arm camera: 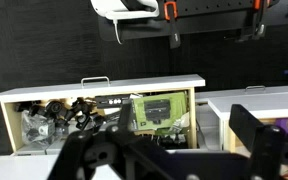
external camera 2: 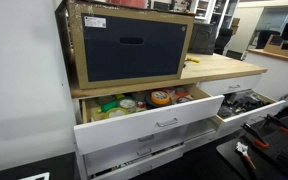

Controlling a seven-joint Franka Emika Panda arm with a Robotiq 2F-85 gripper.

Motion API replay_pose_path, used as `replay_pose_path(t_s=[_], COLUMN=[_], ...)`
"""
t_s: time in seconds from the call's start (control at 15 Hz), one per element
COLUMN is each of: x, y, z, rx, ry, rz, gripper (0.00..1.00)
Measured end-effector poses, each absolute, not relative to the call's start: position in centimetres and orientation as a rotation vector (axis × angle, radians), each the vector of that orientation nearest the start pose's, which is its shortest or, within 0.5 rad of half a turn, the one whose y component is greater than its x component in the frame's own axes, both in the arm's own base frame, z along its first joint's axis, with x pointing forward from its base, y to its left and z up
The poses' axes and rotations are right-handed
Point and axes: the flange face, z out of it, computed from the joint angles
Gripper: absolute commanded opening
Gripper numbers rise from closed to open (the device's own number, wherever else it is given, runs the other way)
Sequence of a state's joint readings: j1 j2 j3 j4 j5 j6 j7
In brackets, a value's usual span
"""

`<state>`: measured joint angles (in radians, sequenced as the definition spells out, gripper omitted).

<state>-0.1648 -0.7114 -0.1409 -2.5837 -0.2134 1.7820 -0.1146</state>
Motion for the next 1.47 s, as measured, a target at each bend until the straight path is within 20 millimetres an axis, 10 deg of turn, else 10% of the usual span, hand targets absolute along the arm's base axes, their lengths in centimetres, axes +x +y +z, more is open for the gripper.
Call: replay_pose_path(t_s=[1.47], x=[30.94], y=[-12.22], z=[47.16], rx=[-3.221], ry=[0.173], rz=[0.176], gripper=[1.00])
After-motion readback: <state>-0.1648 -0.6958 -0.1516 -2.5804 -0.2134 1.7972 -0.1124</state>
